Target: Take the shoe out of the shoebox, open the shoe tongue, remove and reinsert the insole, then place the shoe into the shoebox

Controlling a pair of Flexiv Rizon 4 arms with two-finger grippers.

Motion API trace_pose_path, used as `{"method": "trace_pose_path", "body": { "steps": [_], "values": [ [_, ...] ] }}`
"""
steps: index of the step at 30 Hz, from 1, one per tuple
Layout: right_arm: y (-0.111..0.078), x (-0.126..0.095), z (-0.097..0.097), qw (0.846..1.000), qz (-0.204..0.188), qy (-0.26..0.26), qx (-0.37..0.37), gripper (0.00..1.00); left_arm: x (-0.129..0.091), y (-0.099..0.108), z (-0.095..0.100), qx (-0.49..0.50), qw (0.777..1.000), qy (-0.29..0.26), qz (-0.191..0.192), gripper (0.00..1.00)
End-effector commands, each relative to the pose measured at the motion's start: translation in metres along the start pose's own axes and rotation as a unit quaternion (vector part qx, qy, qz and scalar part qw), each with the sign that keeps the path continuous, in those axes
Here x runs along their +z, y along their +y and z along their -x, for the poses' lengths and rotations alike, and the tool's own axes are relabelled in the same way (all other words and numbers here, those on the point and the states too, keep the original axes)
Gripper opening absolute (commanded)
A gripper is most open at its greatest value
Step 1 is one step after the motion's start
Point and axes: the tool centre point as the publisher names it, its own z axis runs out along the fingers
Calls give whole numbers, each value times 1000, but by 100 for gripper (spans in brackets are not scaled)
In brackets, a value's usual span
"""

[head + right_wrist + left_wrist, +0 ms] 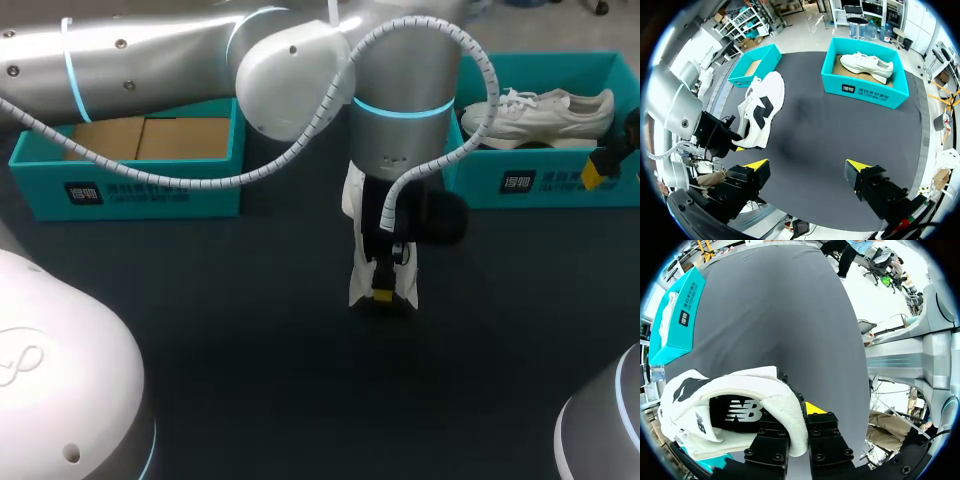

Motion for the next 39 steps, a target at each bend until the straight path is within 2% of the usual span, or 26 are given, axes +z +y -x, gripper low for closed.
{"method": "trace_pose_path", "body": {
  "steps": [1,11,15,23,32,39],
  "values": [
    [3,0,0,1000,-3,0,0,100,-21,17,11,0,1000,14,-4,0],
    [3,0,0,1000,-3,0,0,100,-69,74,52,12,997,72,6,0],
    [3,0,0,1000,-3,0,0,100,-90,109,76,-3,997,83,-1,0],
    [3,0,0,1000,-3,0,0,100,-122,172,111,-38,995,87,-14,0],
    [3,0,0,1000,-3,0,0,100,-138,252,142,-71,993,89,-20,0],
    [3,0,0,1000,-3,0,0,100,-136,306,161,-80,992,93,-20,0]
  ]
}}
